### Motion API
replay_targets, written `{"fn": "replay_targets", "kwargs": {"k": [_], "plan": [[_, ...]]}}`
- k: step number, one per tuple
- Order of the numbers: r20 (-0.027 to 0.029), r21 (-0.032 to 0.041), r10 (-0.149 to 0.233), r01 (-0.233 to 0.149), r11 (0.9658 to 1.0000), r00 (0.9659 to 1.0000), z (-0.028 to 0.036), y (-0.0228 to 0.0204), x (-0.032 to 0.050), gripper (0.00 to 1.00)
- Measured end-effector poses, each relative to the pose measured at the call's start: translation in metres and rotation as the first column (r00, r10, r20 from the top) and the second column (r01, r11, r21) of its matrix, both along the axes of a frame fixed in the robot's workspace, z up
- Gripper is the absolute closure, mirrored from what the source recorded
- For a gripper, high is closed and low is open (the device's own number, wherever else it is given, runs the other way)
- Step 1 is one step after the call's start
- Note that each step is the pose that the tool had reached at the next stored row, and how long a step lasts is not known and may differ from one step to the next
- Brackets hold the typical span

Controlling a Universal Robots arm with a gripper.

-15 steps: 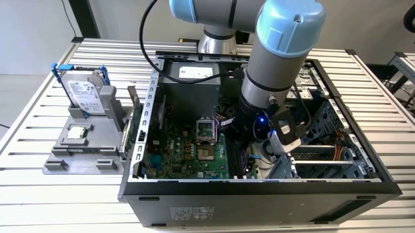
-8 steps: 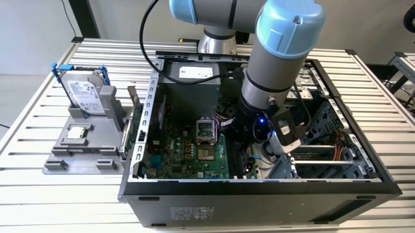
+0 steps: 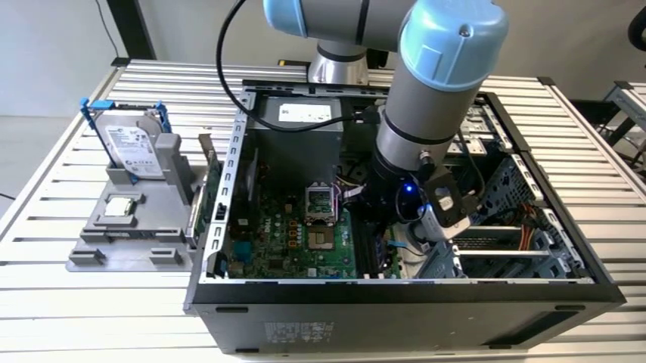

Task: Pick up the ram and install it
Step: 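Insert the ram into the slot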

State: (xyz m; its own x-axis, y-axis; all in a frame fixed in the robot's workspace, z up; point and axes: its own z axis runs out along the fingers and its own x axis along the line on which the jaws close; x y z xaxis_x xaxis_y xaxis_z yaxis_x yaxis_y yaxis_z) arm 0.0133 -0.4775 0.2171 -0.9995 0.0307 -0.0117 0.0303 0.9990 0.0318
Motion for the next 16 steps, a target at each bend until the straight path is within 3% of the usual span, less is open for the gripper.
{"fn": "replay_targets", "kwargs": {"k": [16], "plan": [[-0.0001,-0.0007,0.017,-0.017,0.9999,0.9999,-0.0025,-0.0001,0.0,1.0]]}}
